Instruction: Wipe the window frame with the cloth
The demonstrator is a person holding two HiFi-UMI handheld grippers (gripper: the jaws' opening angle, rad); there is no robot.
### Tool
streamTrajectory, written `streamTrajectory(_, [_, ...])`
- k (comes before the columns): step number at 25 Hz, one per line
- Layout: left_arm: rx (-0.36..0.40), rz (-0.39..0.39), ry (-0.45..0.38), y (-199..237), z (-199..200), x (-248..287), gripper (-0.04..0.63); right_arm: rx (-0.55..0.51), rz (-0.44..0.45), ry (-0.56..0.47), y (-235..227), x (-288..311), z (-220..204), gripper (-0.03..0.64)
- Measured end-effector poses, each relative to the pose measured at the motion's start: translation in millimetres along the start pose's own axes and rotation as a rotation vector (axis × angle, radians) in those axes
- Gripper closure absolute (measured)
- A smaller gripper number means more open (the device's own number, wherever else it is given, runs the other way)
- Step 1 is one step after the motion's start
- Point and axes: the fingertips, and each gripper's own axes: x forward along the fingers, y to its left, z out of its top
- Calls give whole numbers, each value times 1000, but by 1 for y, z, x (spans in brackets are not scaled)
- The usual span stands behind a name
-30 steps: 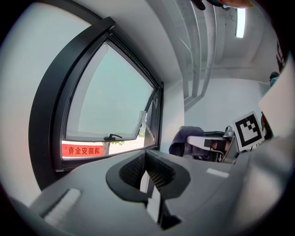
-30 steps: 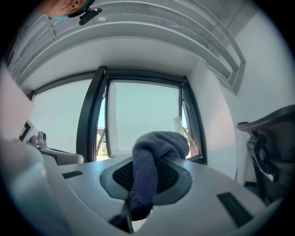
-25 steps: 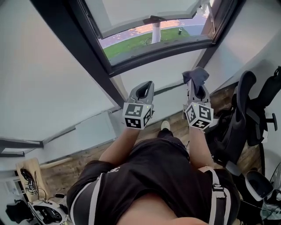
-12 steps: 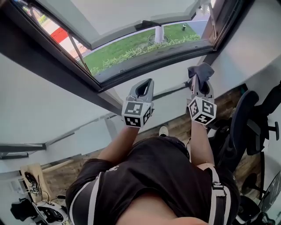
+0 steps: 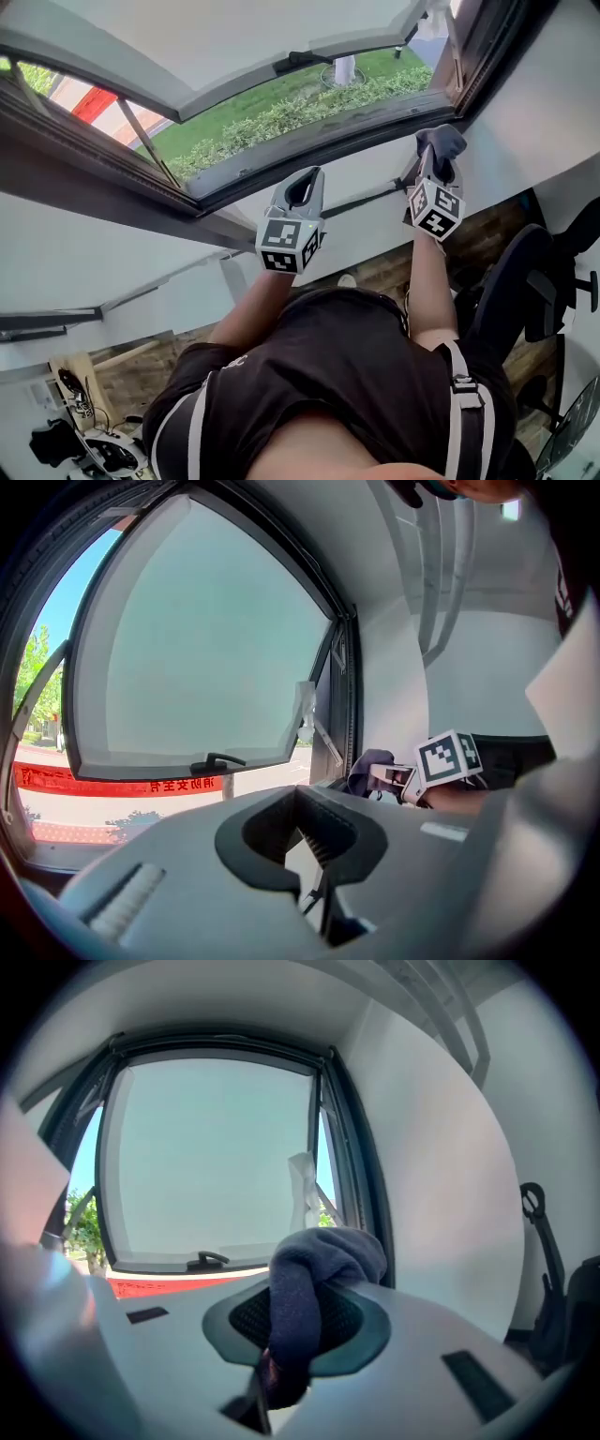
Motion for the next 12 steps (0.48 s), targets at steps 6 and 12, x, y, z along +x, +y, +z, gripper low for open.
streamTrajectory(6, [11, 16, 9, 21, 0, 2, 589, -27, -160, 53, -49, 55, -5, 552])
streamTrajectory(12, [-4, 52, 39, 39, -13, -2, 589, -62, -208, 159, -90, 109, -26, 552])
